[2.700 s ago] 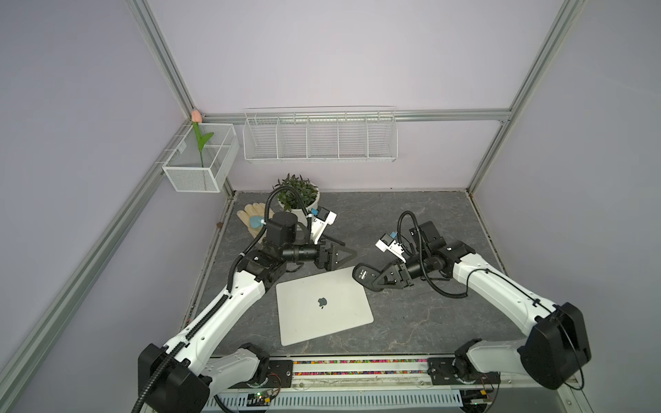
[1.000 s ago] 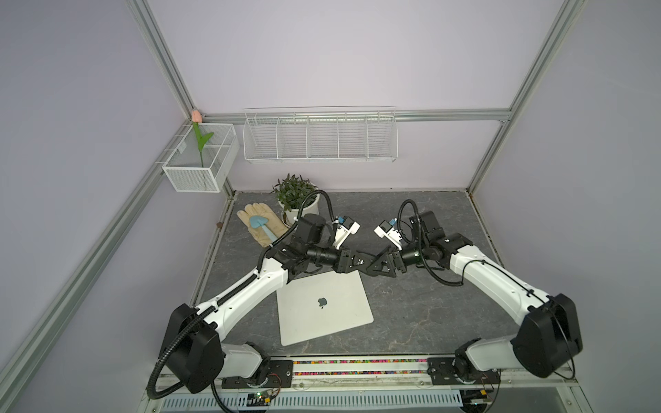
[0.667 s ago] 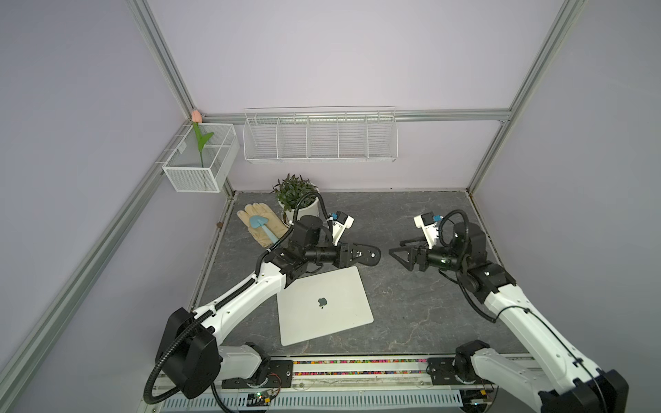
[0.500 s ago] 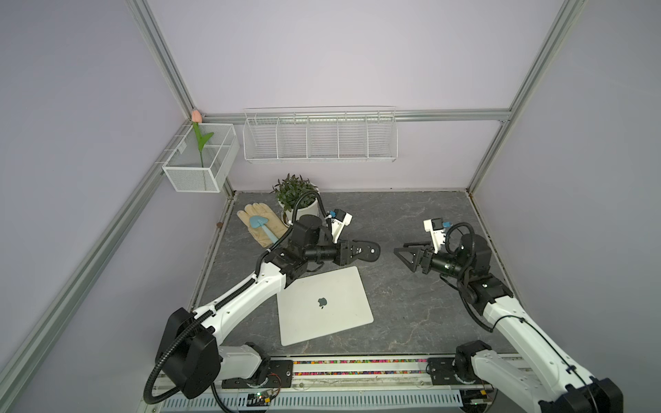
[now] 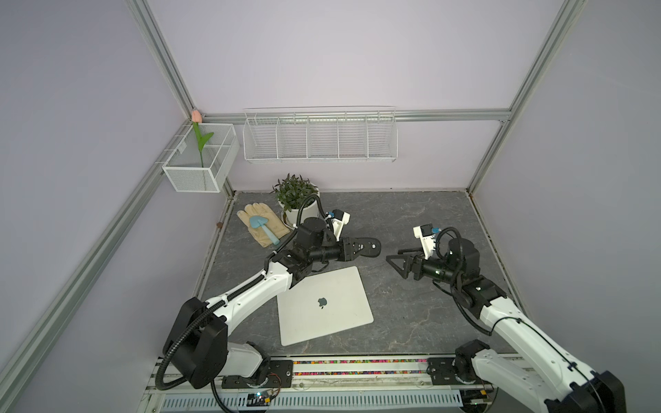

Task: Insert the wireless mouse receiver into the laptop
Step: Remove the lid from the mouse.

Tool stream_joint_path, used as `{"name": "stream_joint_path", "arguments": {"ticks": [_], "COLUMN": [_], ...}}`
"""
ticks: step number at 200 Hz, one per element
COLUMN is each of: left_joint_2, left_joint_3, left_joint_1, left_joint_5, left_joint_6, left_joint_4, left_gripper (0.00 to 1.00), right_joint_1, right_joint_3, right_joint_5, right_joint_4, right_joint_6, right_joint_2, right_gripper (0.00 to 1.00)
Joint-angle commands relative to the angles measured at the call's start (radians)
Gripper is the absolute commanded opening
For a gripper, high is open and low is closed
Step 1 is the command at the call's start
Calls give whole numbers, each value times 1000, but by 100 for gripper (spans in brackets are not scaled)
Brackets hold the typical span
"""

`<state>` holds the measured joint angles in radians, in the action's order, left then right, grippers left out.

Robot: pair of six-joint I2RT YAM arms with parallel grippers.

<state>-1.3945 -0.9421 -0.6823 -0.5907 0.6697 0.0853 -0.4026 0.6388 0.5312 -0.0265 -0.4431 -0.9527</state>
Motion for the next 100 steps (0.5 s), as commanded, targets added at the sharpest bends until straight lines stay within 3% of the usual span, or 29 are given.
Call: {"name": "stream_joint_path", "arguments": {"ticks": [1, 100], "left_joint_2": [-6, -13], "left_joint_3": [9, 0], "left_joint_1": [-20, -43], "left_joint_5": [24, 32], "left_joint_6": [16, 16], "left_joint_4": [54, 67], "left_gripper": [0, 0], "right_joint_1": [-18, -98], "right_joint_3": [35, 82], "right_joint_5": [-40, -86], "right_joint_4": [-12, -65], "right_joint_6": [-7, -38], "right_joint_2": [-29, -146], "right_gripper": [86, 73]}}
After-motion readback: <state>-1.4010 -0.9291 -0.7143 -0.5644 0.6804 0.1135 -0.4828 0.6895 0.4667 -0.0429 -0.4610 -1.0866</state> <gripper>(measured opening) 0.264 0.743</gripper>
